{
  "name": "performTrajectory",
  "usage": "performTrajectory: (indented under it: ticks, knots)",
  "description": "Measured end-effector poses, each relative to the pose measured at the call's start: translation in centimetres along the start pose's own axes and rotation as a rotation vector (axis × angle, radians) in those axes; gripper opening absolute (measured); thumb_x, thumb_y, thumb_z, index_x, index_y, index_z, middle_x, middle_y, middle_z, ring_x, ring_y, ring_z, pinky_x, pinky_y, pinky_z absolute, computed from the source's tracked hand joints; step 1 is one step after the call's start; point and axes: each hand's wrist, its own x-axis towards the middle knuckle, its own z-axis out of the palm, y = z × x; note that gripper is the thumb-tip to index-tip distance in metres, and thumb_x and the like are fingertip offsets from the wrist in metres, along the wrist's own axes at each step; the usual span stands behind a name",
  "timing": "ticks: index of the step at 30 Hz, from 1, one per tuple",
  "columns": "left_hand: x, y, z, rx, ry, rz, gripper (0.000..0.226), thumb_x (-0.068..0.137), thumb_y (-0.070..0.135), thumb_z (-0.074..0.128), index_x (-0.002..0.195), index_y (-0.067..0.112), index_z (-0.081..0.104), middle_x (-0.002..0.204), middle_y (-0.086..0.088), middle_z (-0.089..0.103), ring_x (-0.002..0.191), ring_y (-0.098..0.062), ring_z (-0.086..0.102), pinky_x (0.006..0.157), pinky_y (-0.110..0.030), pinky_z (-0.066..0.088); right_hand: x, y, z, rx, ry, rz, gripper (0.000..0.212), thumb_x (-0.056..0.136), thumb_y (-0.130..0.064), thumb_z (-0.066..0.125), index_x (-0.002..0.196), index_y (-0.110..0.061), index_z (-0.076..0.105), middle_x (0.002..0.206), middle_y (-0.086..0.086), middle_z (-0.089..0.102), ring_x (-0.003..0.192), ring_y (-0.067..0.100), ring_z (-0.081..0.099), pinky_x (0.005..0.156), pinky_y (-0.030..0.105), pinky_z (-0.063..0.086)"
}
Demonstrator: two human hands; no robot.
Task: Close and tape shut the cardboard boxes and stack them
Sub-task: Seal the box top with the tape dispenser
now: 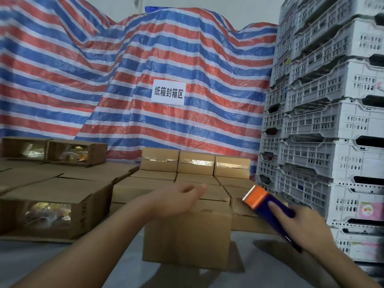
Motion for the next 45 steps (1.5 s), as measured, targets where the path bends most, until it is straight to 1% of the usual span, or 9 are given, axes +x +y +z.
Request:
performTrajectory:
  ticks: [4,7,11,17,26,31,33,37,45]
  knots:
    - [-0.1,0.6,-0.4,-0.153,0.053,-0.030,0.065,0.094,0.068,0.022,0.139,0.030,0.048,0.136,0.006,0.055,0.118,-0.009,0.046,0.106,-0.037,0.030,3.8,-5.0,-3.7,0.581,-0.120,0.127,0.062,0.080,-0.067,0.064,0.054,-0.011,0.066,0.049,0.007,0.065,0.045,0.017,0.062,0.048,0.024,0.042]
    - [-0.2,0.9,-0.9,-0.243,0.091,-0.072,0.063,0.097,0.065,0.020,0.130,0.026,0.058,0.130,0.006,0.058,0.120,-0.012,0.049,0.111,-0.039,0.030,5.6,-9.1,-5.1,0.876,-0.312,0.076,0.065,0.074,-0.067,0.070,0.088,-0.004,0.076,0.078,0.018,0.075,0.068,0.030,0.070,0.070,0.038,0.055]
    - [0.2,1.0,-1.6,-0.545,0.200,-0.144,0.061,0.106,0.047,0.020,0.122,0.008,0.064,0.126,-0.007,0.064,0.120,-0.018,0.056,0.104,-0.029,0.034,6.5,-14.1,-4.8,1.056,-0.590,0.006,0.056,0.079,-0.060,0.068,0.102,-0.010,0.074,0.078,0.007,0.075,0.058,0.016,0.069,0.047,0.022,0.052]
    - [0.9,-0.2,-2.4,-0.962,0.285,-0.174,0.073,0.106,0.047,0.016,0.110,-0.005,0.066,0.111,-0.019,0.070,0.112,-0.026,0.062,0.103,-0.033,0.041,6.9,-17.1,-2.2,0.973,-0.785,-0.084,0.060,0.069,-0.060,0.074,0.103,-0.011,0.074,0.091,0.013,0.077,0.068,0.020,0.073,0.059,0.026,0.058]
    - [1.6,-1.6,-2.9,-1.152,0.289,-0.196,0.077,0.101,0.059,0.023,0.112,-0.003,0.066,0.101,-0.016,0.074,0.105,-0.024,0.066,0.112,-0.038,0.035,7.6,-18.1,-1.6,0.882,-0.935,-0.211,0.044,0.066,-0.065,0.074,0.082,-0.025,0.082,0.084,0.008,0.076,0.065,0.015,0.071,0.060,0.024,0.056]
    - [0.5,-0.9,-3.2,-1.201,0.318,-0.205,0.059,0.098,0.055,0.042,0.116,0.002,0.063,0.099,-0.015,0.075,0.089,-0.022,0.073,0.052,-0.018,0.050,7.9,-18.8,-1.6,0.844,-0.978,-0.213,0.065,0.067,-0.065,0.075,0.105,-0.013,0.073,0.088,0.010,0.075,0.067,0.016,0.069,0.065,0.026,0.056]
    - [0.3,-0.7,-3.2,-1.238,0.363,-0.203,0.043,0.098,0.041,0.051,0.120,0.005,0.061,0.104,-0.017,0.073,0.091,-0.026,0.073,0.043,-0.016,0.049,7.9,-19.0,-1.7,0.825,-1.001,-0.198,0.068,0.068,-0.064,0.075,0.110,-0.009,0.069,0.086,0.010,0.075,0.065,0.016,0.070,0.060,0.024,0.056]
    - [0.2,-0.8,-3.2,-1.286,0.364,-0.212,0.035,0.097,0.024,0.051,0.123,0.002,0.060,0.114,-0.020,0.069,0.102,-0.030,0.069,0.048,-0.021,0.050,8.0,-19.4,-1.7,0.818,-1.015,-0.174,0.063,0.073,-0.058,0.070,0.111,-0.008,0.067,0.085,0.009,0.076,0.064,0.015,0.070,0.058,0.023,0.056]
    - [-0.1,-1.1,-3.6,-1.298,0.289,-0.218,0.046,0.095,0.041,0.054,0.115,0.001,0.065,0.110,-0.017,0.072,0.096,-0.025,0.071,0.057,-0.023,0.044,8.2,-19.8,-2.2,0.755,-1.055,-0.120,0.063,0.071,-0.056,0.068,0.111,-0.008,0.064,0.081,0.008,0.075,0.061,0.015,0.070,0.055,0.023,0.055]
